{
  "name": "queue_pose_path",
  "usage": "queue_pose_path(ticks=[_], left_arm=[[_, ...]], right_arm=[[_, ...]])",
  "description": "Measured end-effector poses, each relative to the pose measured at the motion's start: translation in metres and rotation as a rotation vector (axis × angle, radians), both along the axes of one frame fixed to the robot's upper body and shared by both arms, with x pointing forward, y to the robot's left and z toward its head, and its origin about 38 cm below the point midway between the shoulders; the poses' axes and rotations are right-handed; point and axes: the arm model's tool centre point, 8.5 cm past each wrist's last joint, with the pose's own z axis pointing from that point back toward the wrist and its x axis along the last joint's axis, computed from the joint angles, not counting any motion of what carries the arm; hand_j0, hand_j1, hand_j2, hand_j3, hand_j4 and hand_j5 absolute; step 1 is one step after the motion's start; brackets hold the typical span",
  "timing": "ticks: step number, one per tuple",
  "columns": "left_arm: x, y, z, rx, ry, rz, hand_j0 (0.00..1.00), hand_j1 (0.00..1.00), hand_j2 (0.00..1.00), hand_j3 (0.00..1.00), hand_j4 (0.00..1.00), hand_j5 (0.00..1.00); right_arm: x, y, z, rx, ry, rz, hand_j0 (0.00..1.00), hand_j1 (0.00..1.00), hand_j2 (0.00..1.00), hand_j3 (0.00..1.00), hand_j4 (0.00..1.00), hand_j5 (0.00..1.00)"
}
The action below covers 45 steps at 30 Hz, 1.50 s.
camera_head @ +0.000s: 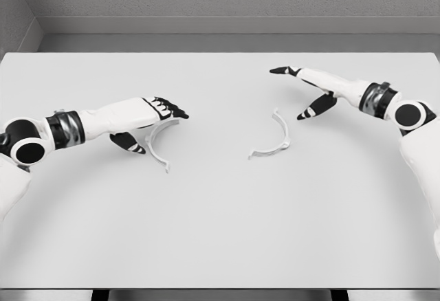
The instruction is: Assemble PVC drainage pipe clamps
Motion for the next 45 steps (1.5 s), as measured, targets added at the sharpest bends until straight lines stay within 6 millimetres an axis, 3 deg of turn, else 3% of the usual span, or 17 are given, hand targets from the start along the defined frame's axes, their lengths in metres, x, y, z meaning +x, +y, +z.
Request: queue_pose_path(ticks=[8,22,26,29,32,34,40,45], left_arm=[[0.000,-0.009,-0.003,0.002,-0.002,-0.010,1.00,1.00,1.00,1.00,1.00,1.00],[0.005,-0.023,-0.007,-0.012,-0.001,-0.015,1.00,1.00,1.00,1.00,1.00,1.00],[0.011,-0.016,0.005,-0.003,-0.028,-0.002,1.00,1.00,1.00,1.00,1.00,1.00],[0.015,0.003,0.011,0.007,-0.037,0.037,1.00,1.00,1.00,1.00,1.00,1.00],[0.029,0.025,0.040,0.022,-0.094,0.084,1.00,1.00,1.00,1.00,1.00,1.00],[0.034,0.033,0.046,0.028,-0.102,0.104,1.00,1.00,1.00,1.00,1.00,1.00],[0.048,0.035,0.078,0.031,-0.165,0.114,1.00,1.00,1.00,1.00,1.00,1.00],[0.053,0.024,0.067,0.021,-0.141,0.109,1.00,1.00,1.00,1.00,1.00,1.00]], right_arm=[[0.000,0.013,-0.014,-0.006,0.031,0.009,1.00,1.00,1.00,1.00,1.00,1.00],[0.001,0.043,-0.013,0.018,0.021,0.056,1.00,1.00,1.00,1.00,1.00,1.00],[0.001,0.048,-0.011,0.024,0.012,0.065,1.00,1.00,1.00,1.00,1.00,1.00],[0.001,0.047,-0.009,0.026,0.008,0.062,1.00,1.00,1.00,1.00,1.00,1.00],[0.001,0.038,-0.010,0.018,0.011,0.051,1.00,1.00,1.00,1.00,1.00,1.00],[-0.002,0.023,-0.012,-0.002,0.014,0.032,1.00,1.00,1.00,1.00,1.00,1.00],[-0.025,-0.021,-0.007,-0.040,-0.031,-0.003,1.00,1.00,1.00,1.00,1.00,1.00],[-0.042,-0.038,0.013,-0.064,-0.109,0.004,1.00,1.00,1.00,1.00,1.00,1.00]])
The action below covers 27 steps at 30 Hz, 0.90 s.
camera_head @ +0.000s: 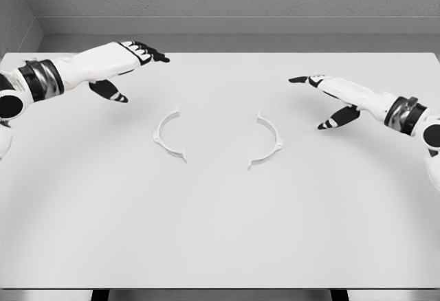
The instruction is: Assemble PVC drainage pipe clamps
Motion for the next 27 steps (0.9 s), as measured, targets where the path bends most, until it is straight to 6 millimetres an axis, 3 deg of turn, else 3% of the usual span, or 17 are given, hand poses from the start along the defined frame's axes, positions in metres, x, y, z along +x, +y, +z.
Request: queue_pose_path(ticks=[5,8,17,23,27], left_arm=[[0.005,-0.014,-0.031,-0.008,0.069,0.011,1.00,1.00,1.00,1.00,1.00,1.00],[0.006,-0.018,-0.037,-0.012,0.083,0.010,1.00,1.00,1.00,1.00,1.00,1.00],[0.007,-0.040,-0.053,-0.005,0.116,-0.013,1.00,1.00,1.00,1.00,1.00,1.00],[0.009,-0.039,-0.053,-0.006,0.118,-0.005,1.00,1.00,1.00,1.00,1.00,1.00],[0.012,-0.036,-0.063,0.003,0.146,0.015,1.00,1.00,1.00,1.00,1.00,1.00]], right_arm=[[-0.015,0.006,0.011,-0.023,-0.049,0.045,1.00,1.00,1.00,1.00,1.00,1.00],[-0.018,0.019,0.014,-0.028,-0.065,0.082,1.00,1.00,1.00,1.00,1.00,1.00],[-0.028,0.068,-0.012,-0.030,-0.016,0.199,1.00,1.00,1.00,1.00,1.00,1.00],[-0.025,0.066,-0.016,-0.032,0.003,0.188,1.00,1.00,1.00,1.00,1.00,1.00],[-0.025,0.064,-0.021,-0.032,0.014,0.183,1.00,1.00,1.00,1.00,1.00,1.00]])
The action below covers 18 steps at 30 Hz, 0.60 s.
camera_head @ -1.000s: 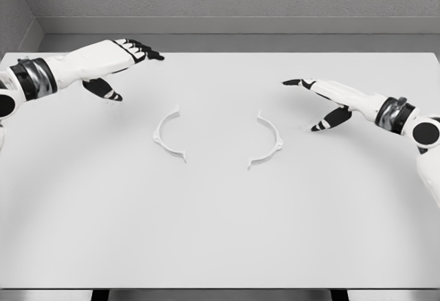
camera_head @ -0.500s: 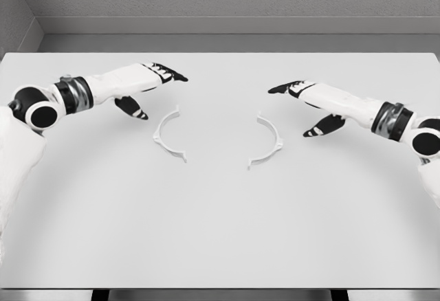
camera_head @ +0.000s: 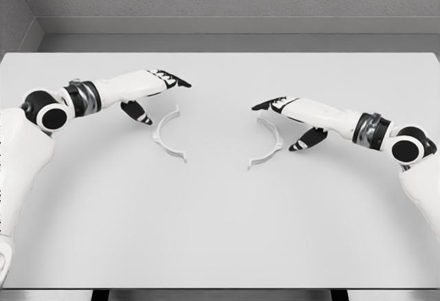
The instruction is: Assemble PVC drainage pipe clamps
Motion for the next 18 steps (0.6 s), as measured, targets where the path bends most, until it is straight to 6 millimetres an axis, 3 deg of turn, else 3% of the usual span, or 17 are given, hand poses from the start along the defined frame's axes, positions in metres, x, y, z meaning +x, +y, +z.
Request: queue_pose_path(ticks=[18], left_arm=[[0.006,-0.010,-0.008,-0.001,0.028,0.005,1.00,1.00,1.00,1.00,1.00,1.00]], right_arm=[[0.002,0.028,-0.001,0.042,-0.004,0.034,1.00,1.00,1.00,1.00,1.00,1.00]])
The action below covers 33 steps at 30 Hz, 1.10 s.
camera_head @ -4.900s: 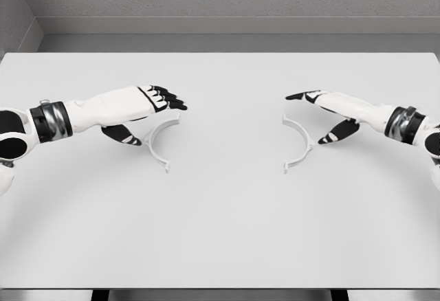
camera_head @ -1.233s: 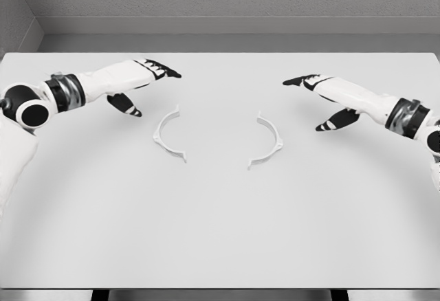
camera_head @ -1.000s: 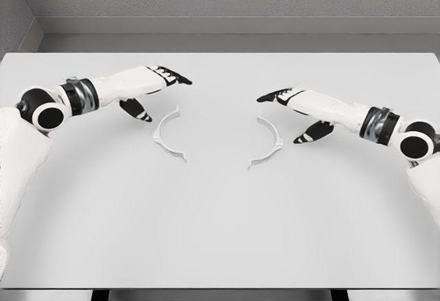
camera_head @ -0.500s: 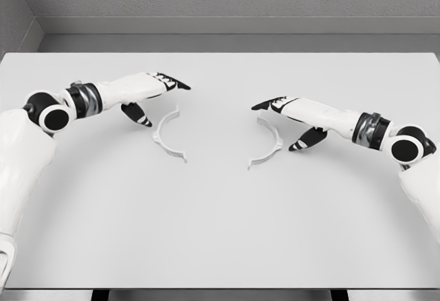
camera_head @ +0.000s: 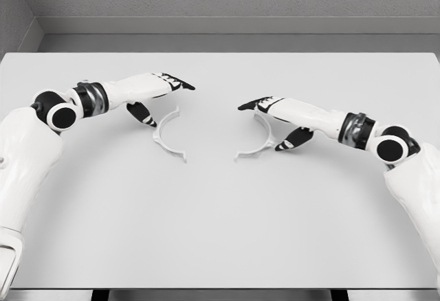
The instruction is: Assemble PVC drainage pipe clamps
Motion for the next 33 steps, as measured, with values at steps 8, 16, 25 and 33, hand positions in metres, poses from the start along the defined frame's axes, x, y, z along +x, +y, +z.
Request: queue_pose_path(ticks=[8,16,25,33], left_arm=[[-0.001,-0.016,-0.005,-0.001,0.005,-0.023,1.00,1.00,1.00,1.00,1.00,1.00],[-0.001,-0.027,-0.005,-0.007,0.002,-0.038,1.00,1.00,1.00,1.00,1.00,1.00],[0.008,-0.025,0.018,-0.012,-0.044,-0.031,1.00,1.00,1.00,1.00,1.00,1.00],[0.007,-0.019,0.015,-0.002,-0.038,-0.023,1.00,1.00,1.00,1.00,1.00,1.00]], right_arm=[[0.016,-0.007,0.010,-0.004,-0.008,-0.031,1.00,1.00,1.00,1.00,1.00,1.00],[0.034,-0.020,0.007,-0.026,0.023,-0.084,1.00,1.00,1.00,1.00,1.00,1.00],[0.038,-0.009,-0.006,-0.022,0.061,-0.086,1.00,1.00,1.00,1.00,1.00,1.00],[0.040,0.007,-0.004,-0.011,0.054,-0.066,1.00,1.00,1.00,1.00,1.00,1.00]])
